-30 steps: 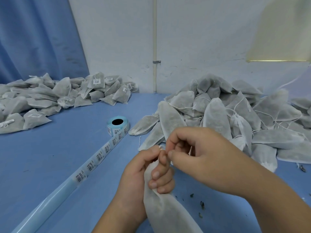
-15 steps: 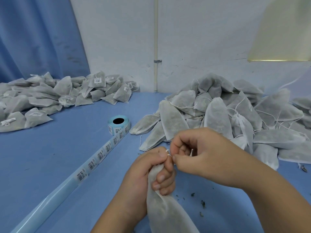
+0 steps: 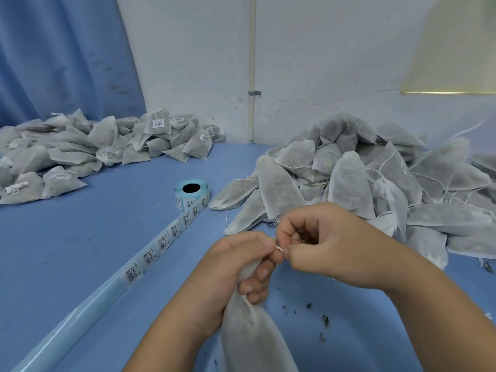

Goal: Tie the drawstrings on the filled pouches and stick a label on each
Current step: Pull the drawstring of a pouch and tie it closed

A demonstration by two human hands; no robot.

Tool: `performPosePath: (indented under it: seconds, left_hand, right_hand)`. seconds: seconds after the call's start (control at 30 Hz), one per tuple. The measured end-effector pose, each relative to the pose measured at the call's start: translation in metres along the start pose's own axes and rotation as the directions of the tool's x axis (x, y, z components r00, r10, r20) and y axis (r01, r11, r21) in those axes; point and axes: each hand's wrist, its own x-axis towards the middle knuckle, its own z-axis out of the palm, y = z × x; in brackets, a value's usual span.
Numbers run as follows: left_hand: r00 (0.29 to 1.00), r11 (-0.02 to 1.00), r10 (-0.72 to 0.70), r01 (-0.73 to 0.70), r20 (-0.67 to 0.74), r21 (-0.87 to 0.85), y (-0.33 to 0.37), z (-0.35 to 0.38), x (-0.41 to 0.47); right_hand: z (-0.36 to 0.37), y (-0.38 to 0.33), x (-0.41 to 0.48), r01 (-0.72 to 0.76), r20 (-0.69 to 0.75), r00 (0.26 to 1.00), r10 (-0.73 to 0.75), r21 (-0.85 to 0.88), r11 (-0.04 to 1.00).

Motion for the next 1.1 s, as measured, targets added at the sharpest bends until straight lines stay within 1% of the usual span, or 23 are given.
performPosePath:
  seconds: [0.2, 0.47, 0.63, 0.7, 0.8, 0.93, 1.1]
  left_hand:
    - [0.996, 0.993, -0.023, 0.033, -0.092, 0.117, 0.002, 0.002, -0.002]
    - [0.983, 0.975, 0.025, 0.016, -0.183, 0.221, 0.002, 0.006, -0.003]
    - [0.953, 0.939, 0.129, -0.029, -0.275, 0.343, 0.001, 0.002, -0.001]
    - [0.938, 0.937, 0.156, -0.042, -0.309, 0.348, 0.001, -0.002, -0.001]
    - [0.927, 0.947, 0.168, -0.057, -0.336, 0.315, 0.002, -0.005, 0.000]
    - [0.915, 0.956, 0.184, -0.082, -0.359, 0.282, 0.000, -0.003, 0.002]
    - [0.907, 0.949, 0.207, -0.094, -0.368, 0.302, -0.004, 0.001, 0.003]
  right_hand:
    - [-0.002, 0.007, 0.002, -0.020, 0.020, 1.000, 0.021, -0.046, 0.999]
    - [-0.004, 0.013, 0.003, -0.067, 0.040, 0.997, 0.070, -0.067, 0.996]
    - [-0.002, 0.014, 0.004, -0.076, 0.040, 0.996, 0.079, -0.076, 0.994]
    - [-0.002, 0.014, 0.004, -0.083, 0.016, 0.996, 0.084, -0.054, 0.995]
    - [-0.002, 0.014, 0.006, -0.096, -0.054, 0.994, 0.099, 0.043, 0.994]
    - [0.001, 0.013, 0.008, -0.127, -0.068, 0.988, 0.139, 0.155, 0.980]
    - [0.009, 0.008, 0.009, -0.132, -0.120, 0.981, 0.149, 0.142, 0.981]
